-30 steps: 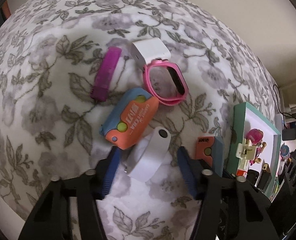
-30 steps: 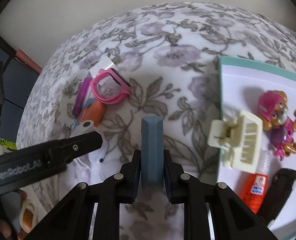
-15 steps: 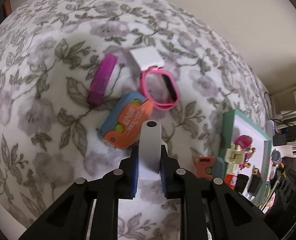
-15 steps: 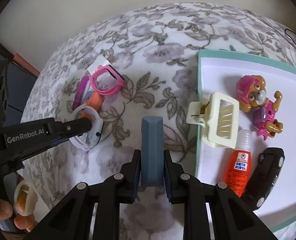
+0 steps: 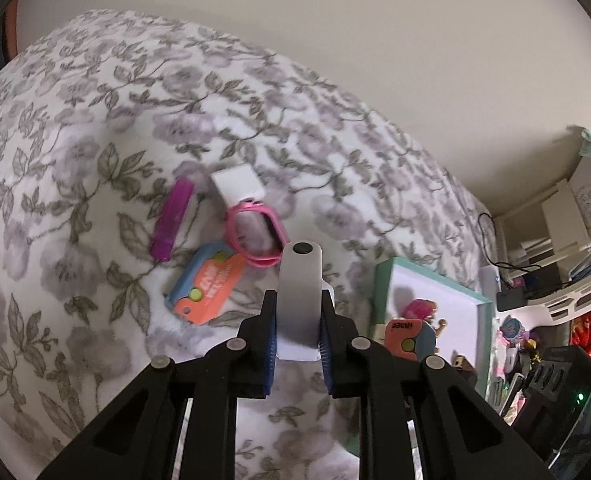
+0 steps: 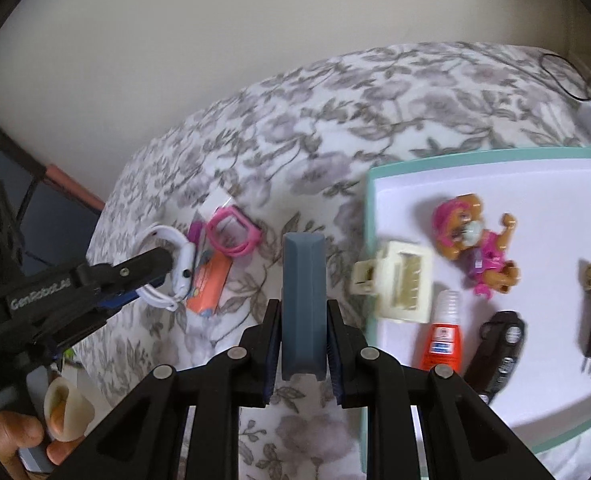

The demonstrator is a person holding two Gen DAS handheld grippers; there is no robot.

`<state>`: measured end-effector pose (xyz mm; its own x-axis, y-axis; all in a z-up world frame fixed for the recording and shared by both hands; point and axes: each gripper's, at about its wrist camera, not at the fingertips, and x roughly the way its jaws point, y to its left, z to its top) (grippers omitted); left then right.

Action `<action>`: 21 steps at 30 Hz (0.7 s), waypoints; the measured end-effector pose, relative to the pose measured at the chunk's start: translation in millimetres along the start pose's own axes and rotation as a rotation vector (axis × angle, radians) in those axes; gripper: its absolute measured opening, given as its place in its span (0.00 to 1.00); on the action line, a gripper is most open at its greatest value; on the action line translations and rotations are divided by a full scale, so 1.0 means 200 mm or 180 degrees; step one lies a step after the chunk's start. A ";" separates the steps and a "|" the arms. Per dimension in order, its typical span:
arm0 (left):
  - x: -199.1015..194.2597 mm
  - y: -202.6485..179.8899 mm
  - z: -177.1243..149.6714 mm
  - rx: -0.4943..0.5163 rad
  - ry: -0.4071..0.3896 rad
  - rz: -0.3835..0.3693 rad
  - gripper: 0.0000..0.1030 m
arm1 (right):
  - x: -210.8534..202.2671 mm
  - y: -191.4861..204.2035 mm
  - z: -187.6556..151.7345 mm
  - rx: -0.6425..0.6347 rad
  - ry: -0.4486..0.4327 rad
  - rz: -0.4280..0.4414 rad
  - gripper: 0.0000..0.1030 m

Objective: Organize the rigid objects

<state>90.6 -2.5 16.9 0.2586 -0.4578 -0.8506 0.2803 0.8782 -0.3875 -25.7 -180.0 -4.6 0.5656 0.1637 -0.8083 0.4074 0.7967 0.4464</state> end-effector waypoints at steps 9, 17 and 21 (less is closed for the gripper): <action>0.08 -0.25 -0.08 0.0278 0.0132 -0.0055 0.18 | -0.11 -0.27 0.05 0.0353 -0.0093 -0.0323 0.22; 0.19 -0.45 -0.18 0.0541 0.0314 -0.0030 0.18 | -0.21 -0.55 0.06 0.0721 -0.0187 -0.0385 0.22; 0.23 -0.54 -0.24 0.0693 0.0396 0.0007 0.18 | -0.25 -0.66 0.06 0.0859 -0.0222 -0.0475 0.22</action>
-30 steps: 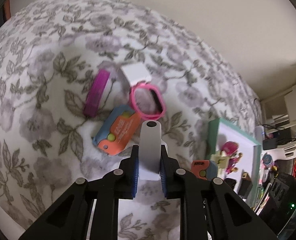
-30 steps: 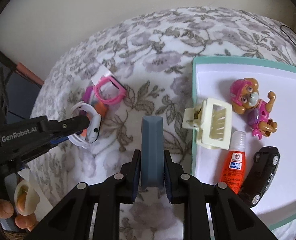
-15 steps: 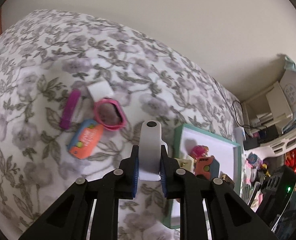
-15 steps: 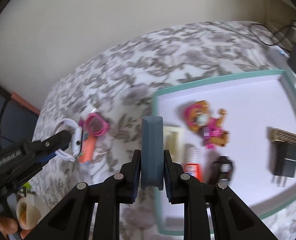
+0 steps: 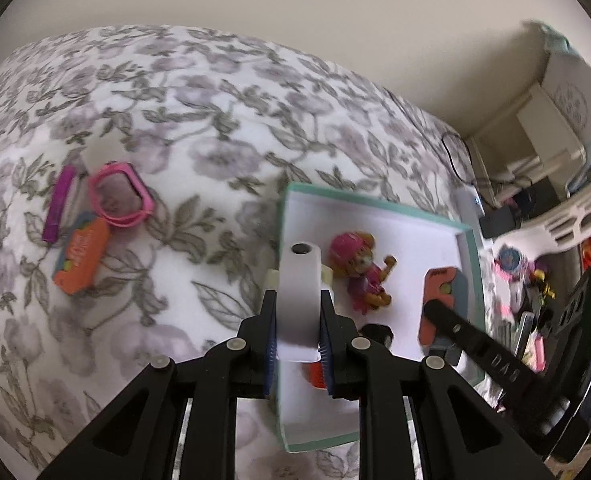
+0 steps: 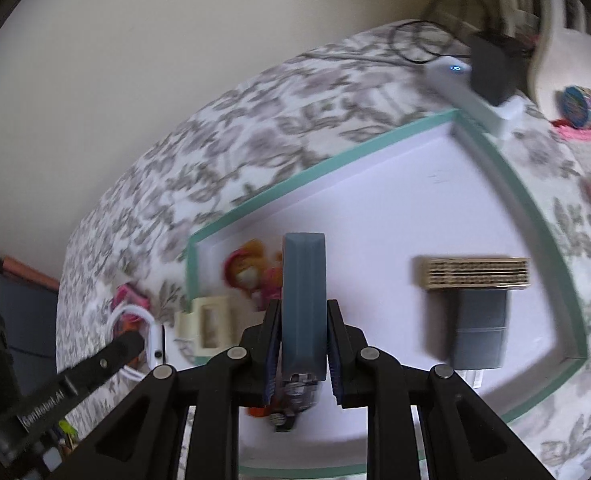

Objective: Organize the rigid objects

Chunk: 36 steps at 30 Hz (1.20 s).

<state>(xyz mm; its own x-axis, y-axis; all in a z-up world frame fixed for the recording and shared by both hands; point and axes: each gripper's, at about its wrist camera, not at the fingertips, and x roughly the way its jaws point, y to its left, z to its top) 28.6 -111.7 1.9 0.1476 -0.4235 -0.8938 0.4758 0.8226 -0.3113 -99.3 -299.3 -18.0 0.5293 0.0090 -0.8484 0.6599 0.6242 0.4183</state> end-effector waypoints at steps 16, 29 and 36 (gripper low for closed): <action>0.12 -0.26 -0.10 0.0498 0.0185 0.0090 0.19 | -0.02 -0.13 0.02 0.0122 0.0006 -0.0091 0.22; 0.21 -0.24 -0.11 0.0526 0.0317 0.0195 0.19 | 0.08 -0.11 -0.01 0.0017 0.0253 -0.0267 0.22; 0.26 -0.22 -0.11 0.0509 0.0403 0.0280 0.19 | 0.14 -0.11 -0.04 -0.0040 0.0362 -0.0351 0.22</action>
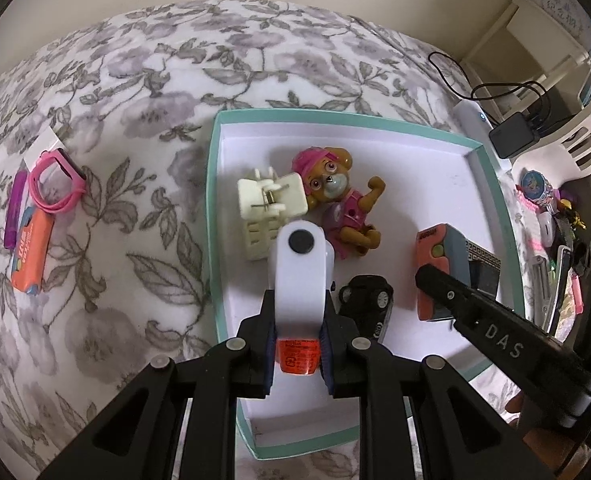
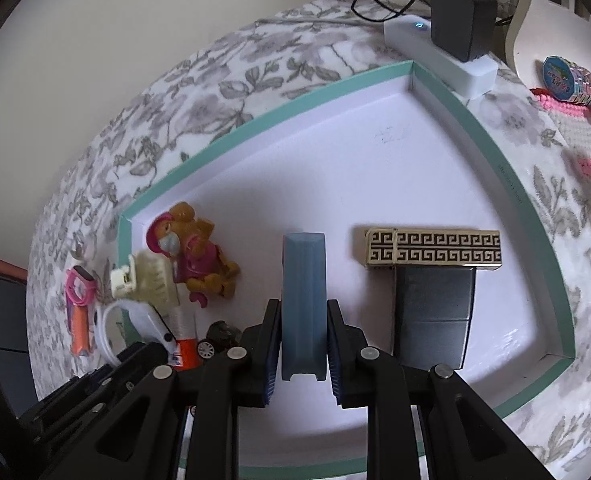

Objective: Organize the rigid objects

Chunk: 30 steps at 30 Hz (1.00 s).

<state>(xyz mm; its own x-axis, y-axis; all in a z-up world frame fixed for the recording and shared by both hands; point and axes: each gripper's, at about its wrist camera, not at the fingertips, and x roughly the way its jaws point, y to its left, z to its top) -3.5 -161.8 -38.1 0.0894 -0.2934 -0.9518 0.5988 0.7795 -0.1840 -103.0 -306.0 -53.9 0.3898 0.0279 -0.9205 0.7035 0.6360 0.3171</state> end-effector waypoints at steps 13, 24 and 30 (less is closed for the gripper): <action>-0.01 0.06 0.00 -0.0082 0.0041 -0.0003 0.20 | 0.02 0.02 0.00 -0.0033 0.0019 -0.0045 0.23; -0.14 0.11 0.01 -0.0196 -0.0101 -0.0218 0.42 | -0.11 0.08 0.03 -0.0132 -0.0234 -0.0028 0.24; -0.24 0.15 0.01 -0.0285 -0.0231 -0.0338 0.43 | -0.20 0.11 0.04 -0.0183 -0.0400 -0.0018 0.24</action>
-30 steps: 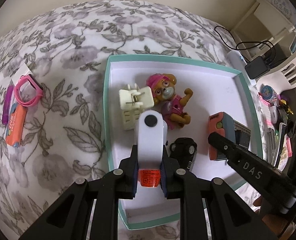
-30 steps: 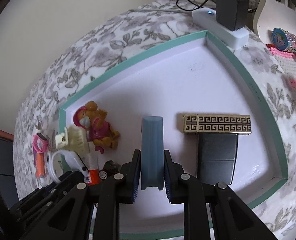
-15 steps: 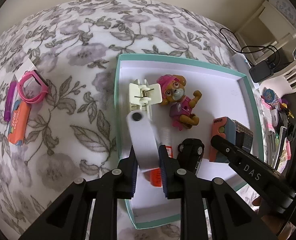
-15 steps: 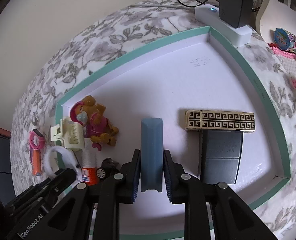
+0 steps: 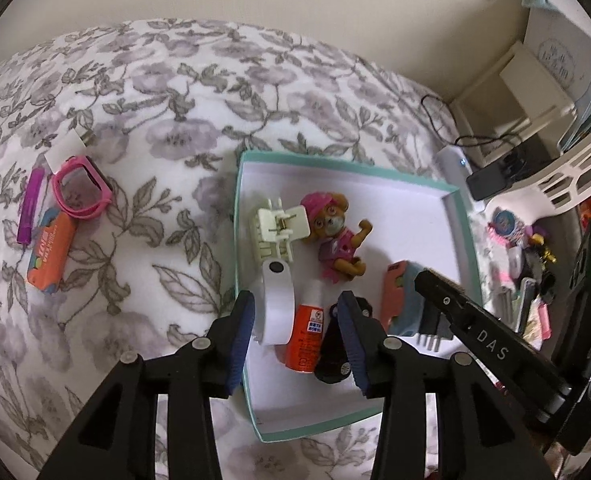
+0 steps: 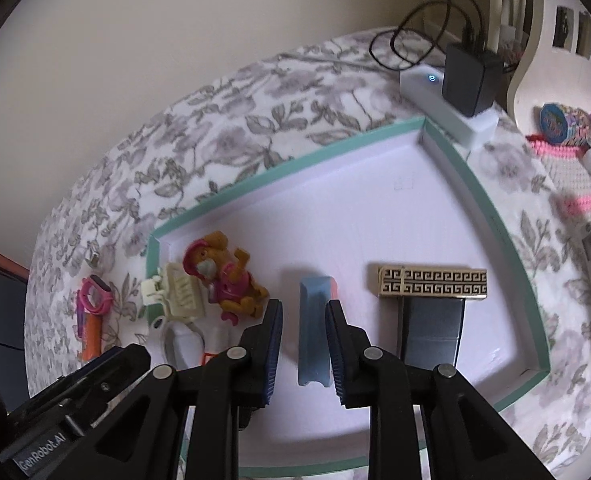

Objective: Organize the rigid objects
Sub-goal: 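Lower both held objects into the tray and open both tools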

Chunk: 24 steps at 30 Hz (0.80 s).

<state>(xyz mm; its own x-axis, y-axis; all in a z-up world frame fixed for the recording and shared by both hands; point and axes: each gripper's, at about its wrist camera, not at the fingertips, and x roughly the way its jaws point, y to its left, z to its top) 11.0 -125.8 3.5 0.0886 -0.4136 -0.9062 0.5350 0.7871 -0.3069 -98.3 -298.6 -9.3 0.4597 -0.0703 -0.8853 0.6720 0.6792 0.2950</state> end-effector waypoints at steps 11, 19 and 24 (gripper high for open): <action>-0.03 0.02 0.02 -0.0069 -0.0036 -0.0081 0.50 | -0.02 0.01 0.00 0.0007 -0.0060 0.0009 0.24; -0.01 -0.01 0.01 -0.0031 0.0056 -0.0181 0.51 | -0.02 -0.01 0.00 0.0036 -0.0051 0.0000 0.24; -0.03 0.03 0.03 -0.0104 0.0007 -0.0132 0.59 | -0.01 0.00 0.00 0.0023 -0.0029 -0.0014 0.24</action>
<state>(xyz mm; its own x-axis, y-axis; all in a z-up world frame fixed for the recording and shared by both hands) 18.4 -120.6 7.8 0.0650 -0.4451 -0.8931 0.5104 0.7839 -0.3535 -99.5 -299.0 -8.6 0.4619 -0.0800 -0.8833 0.6783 0.6736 0.2936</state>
